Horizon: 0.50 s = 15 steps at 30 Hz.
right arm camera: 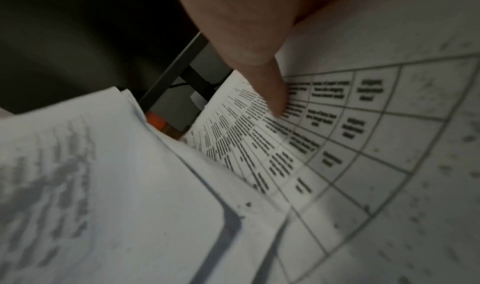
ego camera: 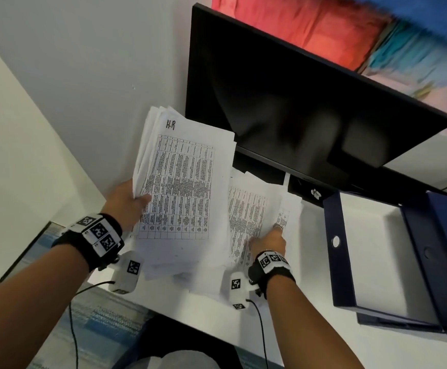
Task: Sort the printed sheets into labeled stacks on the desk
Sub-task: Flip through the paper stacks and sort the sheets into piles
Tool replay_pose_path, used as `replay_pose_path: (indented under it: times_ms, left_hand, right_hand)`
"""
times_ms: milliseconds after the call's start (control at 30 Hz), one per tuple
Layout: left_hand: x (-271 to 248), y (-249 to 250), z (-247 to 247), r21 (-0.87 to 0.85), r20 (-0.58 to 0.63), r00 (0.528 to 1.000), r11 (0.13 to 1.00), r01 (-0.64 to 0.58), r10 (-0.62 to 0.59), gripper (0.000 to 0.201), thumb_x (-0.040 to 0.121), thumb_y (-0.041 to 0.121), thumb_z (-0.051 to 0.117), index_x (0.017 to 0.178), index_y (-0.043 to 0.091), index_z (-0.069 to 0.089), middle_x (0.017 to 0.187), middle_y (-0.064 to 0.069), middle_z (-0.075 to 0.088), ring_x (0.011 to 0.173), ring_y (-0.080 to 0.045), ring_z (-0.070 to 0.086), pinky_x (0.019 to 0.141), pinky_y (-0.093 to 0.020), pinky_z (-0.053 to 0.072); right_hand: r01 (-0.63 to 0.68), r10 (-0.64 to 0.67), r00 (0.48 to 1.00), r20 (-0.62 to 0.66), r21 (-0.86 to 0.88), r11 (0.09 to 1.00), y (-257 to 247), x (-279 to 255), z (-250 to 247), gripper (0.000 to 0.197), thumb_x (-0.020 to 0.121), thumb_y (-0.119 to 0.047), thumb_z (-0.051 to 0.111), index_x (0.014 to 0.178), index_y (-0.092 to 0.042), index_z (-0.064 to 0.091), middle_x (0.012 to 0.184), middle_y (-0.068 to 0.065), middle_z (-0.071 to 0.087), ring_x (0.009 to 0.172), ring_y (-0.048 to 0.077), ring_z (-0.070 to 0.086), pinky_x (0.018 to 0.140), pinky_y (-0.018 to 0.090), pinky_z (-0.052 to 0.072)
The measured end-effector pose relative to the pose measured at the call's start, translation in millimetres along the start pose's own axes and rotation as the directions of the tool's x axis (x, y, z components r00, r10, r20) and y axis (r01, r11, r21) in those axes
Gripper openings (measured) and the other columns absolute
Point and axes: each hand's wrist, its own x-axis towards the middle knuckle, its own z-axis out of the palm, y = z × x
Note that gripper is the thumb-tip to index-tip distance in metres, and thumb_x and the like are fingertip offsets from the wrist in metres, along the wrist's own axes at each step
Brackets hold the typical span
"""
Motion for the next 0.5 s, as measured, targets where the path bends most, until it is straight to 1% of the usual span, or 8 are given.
replay_pose_path:
  times_ms: [67,133,200,233,300,367,467,500]
  left_hand:
    - [-0.6,-2.5,1.1,-0.005,0.019,1.0,1.0,0.024,-0.024,0.018,0.096,0.019,0.059,0.11,0.007,0.057,0.075,-0.006,0.059,0.063,-0.019,0.055,0.053,-0.027,0.045]
    - [-1.1,-7.5,4.7,-0.008,0.068,0.996,0.998,0.056,-0.055,0.023,0.096,0.02,0.059,0.115,0.008,0.059,0.086,-0.008,0.066,0.075,-0.022,0.062,0.064,-0.033,0.052]
    - [0.3,-14.5,11.2,0.006,0.112,0.991,0.997,0.079,-0.079,0.026,0.096,0.02,0.059,0.12,0.01,0.06,0.098,-0.008,0.07,0.087,-0.026,0.066,0.075,-0.036,0.053]
    - [1.3,-17.6,15.5,0.026,0.131,0.987,0.996,0.09,-0.093,0.027,0.096,0.019,0.059,0.122,0.011,0.06,0.102,-0.007,0.07,0.09,-0.026,0.066,0.077,-0.035,0.052]
    - [3.2,-22.5,24.0,0.098,0.158,0.98,0.99,0.104,-0.119,0.028,0.096,0.017,0.06,0.122,0.008,0.059,0.103,-0.008,0.069,0.087,-0.025,0.065,0.071,-0.029,0.049]
    - [3.1,-23.7,32.7,0.188,0.168,0.978,0.978,0.095,-0.127,0.02,0.094,0.015,0.06,0.111,0.005,0.058,0.096,-0.009,0.067,0.077,-0.023,0.063,0.059,-0.025,0.045]
    - [-0.7,-18.6,45.0,0.249,0.188,0.976,0.967,0.057,-0.106,0.011,0.093,0.013,0.061,0.102,0.01,0.057,0.09,-0.004,0.063,0.077,-0.021,0.06,0.055,-0.022,0.04]
    - [-2.5,-15.6,48.7,0.253,0.191,0.976,0.966,0.053,-0.103,0.009,0.093,0.013,0.06,0.1,0.012,0.056,0.09,-0.003,0.061,0.076,-0.02,0.058,0.053,-0.02,0.037]
  right_hand:
    - [0.065,-0.065,0.997,-0.033,0.014,0.998,-5.4,-8.2,-11.5,0.031,0.089,-0.016,0.067,0.114,-0.005,0.051,0.113,0.02,0.065,0.098,0.037,0.066,0.084,0.039,0.057]
    - [0.139,-0.138,0.989,-0.048,0.008,0.99,-13.6,-19.9,-28.7,0.021,0.092,-0.019,0.063,0.105,-0.005,0.055,0.108,0.019,0.066,0.095,0.036,0.066,0.083,0.037,0.056]
    - [0.234,-0.238,0.967,-0.087,-0.049,0.971,-23.6,-31.7,-50.7,0.022,0.095,-0.022,0.057,0.11,-0.005,0.055,0.104,0.017,0.067,0.095,0.035,0.066,0.083,0.037,0.055]
    - [0.283,-0.292,0.949,-0.12,-0.089,0.955,-28.7,-37.0,-64.0,0.023,0.097,-0.022,0.055,0.114,-0.006,0.055,0.101,0.016,0.067,0.094,0.035,0.066,0.081,0.037,0.056]
    - [0.353,-0.381,0.901,-0.206,-0.163,0.922,-41.4,-51.1,-93.1,0.022,0.097,-0.02,0.054,0.118,-0.011,0.055,0.092,0.011,0.063,0.088,0.033,0.063,0.074,0.034,0.052]
    - [0.418,-0.465,0.826,-0.318,-0.21,0.884,-55.6,-65.8,-122.4,0.015,0.096,-0.017,0.055,0.111,-0.017,0.058,0.083,0.007,0.057,0.083,0.033,0.059,0.068,0.029,0.041]
    - [0.592,-0.604,0.648,-0.463,-0.192,0.783,-78.0,-86.8,-161.7,0.009,0.091,-0.014,0.06,0.099,-0.017,0.063,0.074,0.006,0.061,0.072,0.029,0.057,0.064,0.027,0.037]
    - [0.633,-0.624,0.618,-0.478,-0.169,0.756,-83.9,-90.8,-171.7,0.008,0.09,-0.013,0.062,0.097,-0.015,0.064,0.073,0.002,0.059,0.069,0.025,0.053,0.064,0.025,0.036]
